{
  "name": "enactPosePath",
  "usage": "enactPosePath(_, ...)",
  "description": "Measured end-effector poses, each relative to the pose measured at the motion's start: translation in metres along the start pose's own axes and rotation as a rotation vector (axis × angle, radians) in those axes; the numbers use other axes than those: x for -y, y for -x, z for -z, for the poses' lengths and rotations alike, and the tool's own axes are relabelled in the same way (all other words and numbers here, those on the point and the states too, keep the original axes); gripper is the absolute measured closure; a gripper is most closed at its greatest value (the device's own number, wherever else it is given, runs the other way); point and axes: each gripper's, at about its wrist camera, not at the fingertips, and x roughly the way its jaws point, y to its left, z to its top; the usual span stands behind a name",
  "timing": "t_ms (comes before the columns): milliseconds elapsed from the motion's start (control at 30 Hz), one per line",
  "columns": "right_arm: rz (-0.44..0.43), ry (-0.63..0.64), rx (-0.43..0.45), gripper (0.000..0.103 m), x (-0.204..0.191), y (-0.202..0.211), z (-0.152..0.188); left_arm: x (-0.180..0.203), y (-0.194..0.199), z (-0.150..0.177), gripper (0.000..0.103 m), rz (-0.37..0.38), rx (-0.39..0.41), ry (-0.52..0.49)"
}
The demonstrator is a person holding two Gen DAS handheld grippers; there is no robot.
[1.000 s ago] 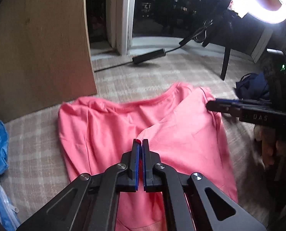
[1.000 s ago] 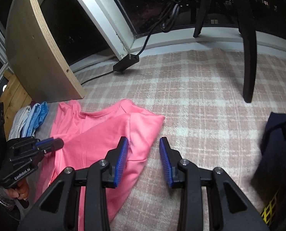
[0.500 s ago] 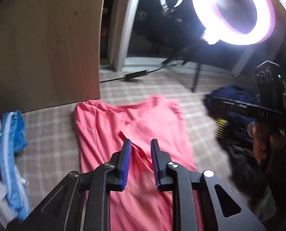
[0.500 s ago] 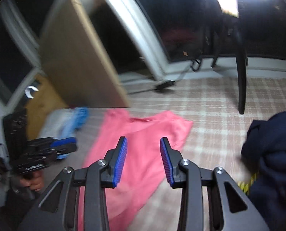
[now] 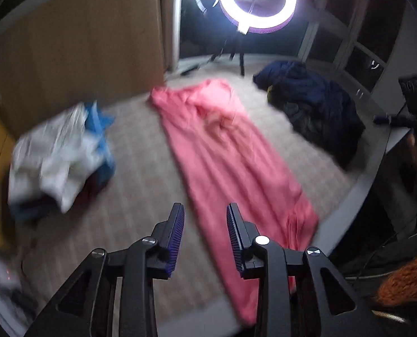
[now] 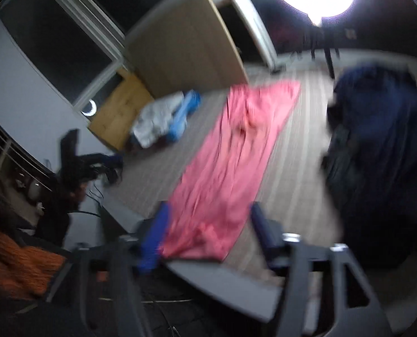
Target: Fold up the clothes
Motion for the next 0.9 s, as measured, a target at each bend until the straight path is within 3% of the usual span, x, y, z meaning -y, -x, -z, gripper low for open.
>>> enactPosePath(100,0.088,0.080,-0.051,0.037,-0.021,-0.075,0.027,0.006,-0.025,0.037,0.073,0.134,-0.063,0.035)
enactPosePath(200,0.150,0.148,-0.132,0.042,-0.036,-0.143,0.047,0.022,-0.054,0.067,0.073,0.180,-0.137,0.005)
enactPosePath(300,0.229,0.263,-0.180,0.044,-0.048,-0.181,0.058,0.035,-0.075,0.088,0.073,0.199,-0.193,-0.023)
enactPosePath(467,0.259,0.337,-0.166,0.058,-0.057,-0.192,0.064,0.037,-0.075,0.107,0.073,0.228,-0.195,-0.010)
enactPosePath(633,0.265,0.385,-0.199,0.058,-0.060,-0.204,0.067,0.034,-0.073,0.115,0.073,0.215,-0.194,-0.016)
enactPosePath(667,0.270,0.399,-0.212,0.063,-0.060,-0.206,0.070,0.033,-0.073,0.117,0.073,0.214,-0.191,-0.015)
enactPosePath(700,0.276,0.410,-0.226,0.078,-0.062,-0.209,0.072,0.031,-0.073,0.118,0.073,0.214,-0.188,-0.012)
enactPosePath(733,0.277,0.419,-0.228,0.080,-0.064,-0.209,0.074,0.030,-0.073,0.118,0.073,0.213,-0.185,-0.010)
enactPosePath(800,0.274,0.429,-0.224,0.099,-0.068,-0.205,0.077,0.029,-0.073,0.120,0.073,0.204,-0.186,-0.013)
enactPosePath(900,0.262,0.394,-0.218,0.099,-0.070,-0.186,0.083,0.026,-0.070,0.123,0.073,0.188,-0.190,-0.021)
